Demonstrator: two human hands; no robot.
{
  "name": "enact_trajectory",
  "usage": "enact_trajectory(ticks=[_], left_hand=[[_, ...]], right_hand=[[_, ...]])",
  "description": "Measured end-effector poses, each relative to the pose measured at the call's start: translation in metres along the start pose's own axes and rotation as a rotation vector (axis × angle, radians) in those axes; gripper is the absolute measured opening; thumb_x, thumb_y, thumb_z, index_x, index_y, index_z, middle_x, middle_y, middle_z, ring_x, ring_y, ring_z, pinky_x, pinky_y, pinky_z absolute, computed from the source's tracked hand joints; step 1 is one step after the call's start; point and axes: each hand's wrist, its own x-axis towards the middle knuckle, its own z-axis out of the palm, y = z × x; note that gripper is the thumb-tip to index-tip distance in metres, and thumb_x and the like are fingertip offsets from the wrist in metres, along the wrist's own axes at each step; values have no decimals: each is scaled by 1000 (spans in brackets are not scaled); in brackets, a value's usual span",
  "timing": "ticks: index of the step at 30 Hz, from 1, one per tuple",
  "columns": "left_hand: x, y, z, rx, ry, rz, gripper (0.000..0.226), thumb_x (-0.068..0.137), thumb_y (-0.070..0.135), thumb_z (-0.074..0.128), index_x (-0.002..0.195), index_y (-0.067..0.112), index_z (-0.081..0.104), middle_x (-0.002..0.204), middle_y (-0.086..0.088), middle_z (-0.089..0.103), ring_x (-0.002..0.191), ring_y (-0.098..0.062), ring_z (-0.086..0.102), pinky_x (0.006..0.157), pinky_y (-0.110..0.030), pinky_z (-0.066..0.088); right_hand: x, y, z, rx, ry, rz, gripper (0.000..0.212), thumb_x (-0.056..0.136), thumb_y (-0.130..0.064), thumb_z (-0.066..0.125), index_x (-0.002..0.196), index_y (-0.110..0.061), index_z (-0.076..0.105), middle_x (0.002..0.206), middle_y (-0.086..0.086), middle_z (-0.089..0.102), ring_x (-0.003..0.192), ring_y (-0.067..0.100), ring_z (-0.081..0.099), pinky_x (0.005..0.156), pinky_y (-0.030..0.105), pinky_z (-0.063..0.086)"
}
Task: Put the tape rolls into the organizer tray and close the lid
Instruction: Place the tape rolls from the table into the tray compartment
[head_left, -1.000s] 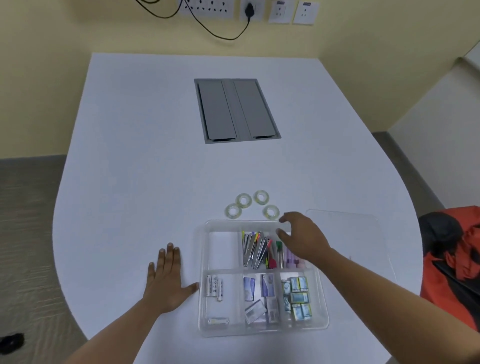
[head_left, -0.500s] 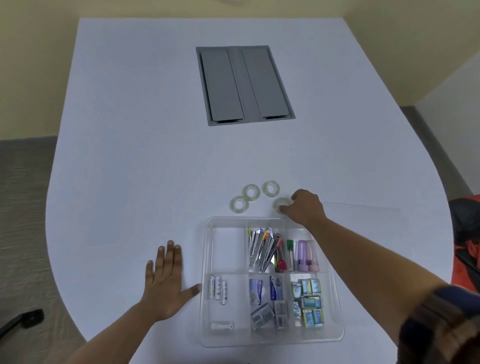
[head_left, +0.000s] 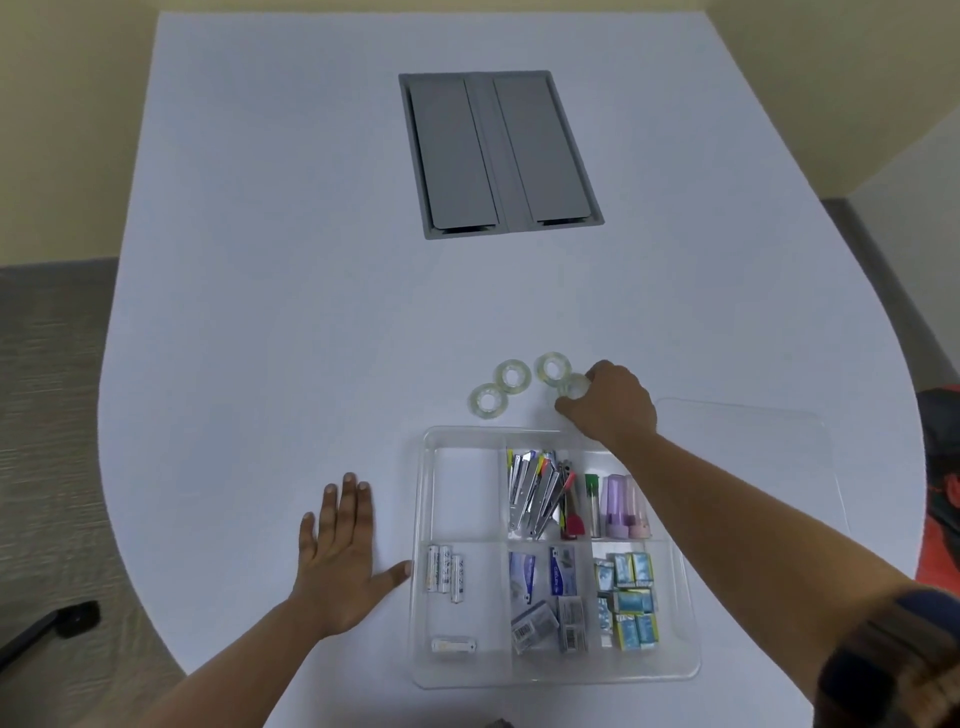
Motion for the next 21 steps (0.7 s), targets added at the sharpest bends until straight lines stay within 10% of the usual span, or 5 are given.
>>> enact_trajectory(ticks=[11, 21], left_hand=[[1, -3, 3, 5, 49, 7, 116, 58, 93, -3, 137, 15, -37, 148, 2, -43, 135, -17, -42, 114, -49, -16], [-3, 0, 2, -19, 42, 11, 117, 56, 93, -6, 135, 14, -39, 145, 2, -47, 133, -18, -44, 113, -48, -17]], right_hand=[[-94, -17, 15, 162, -136, -486, 59, 73, -31, 75, 128, -25, 55, 118, -3, 58, 97, 19, 63, 83, 37, 54], [-118, -38, 44, -330, -194, -734, 50, 80, -41, 69, 125, -23, 56, 114, 0, 63, 107, 24, 58, 77, 38, 51]])
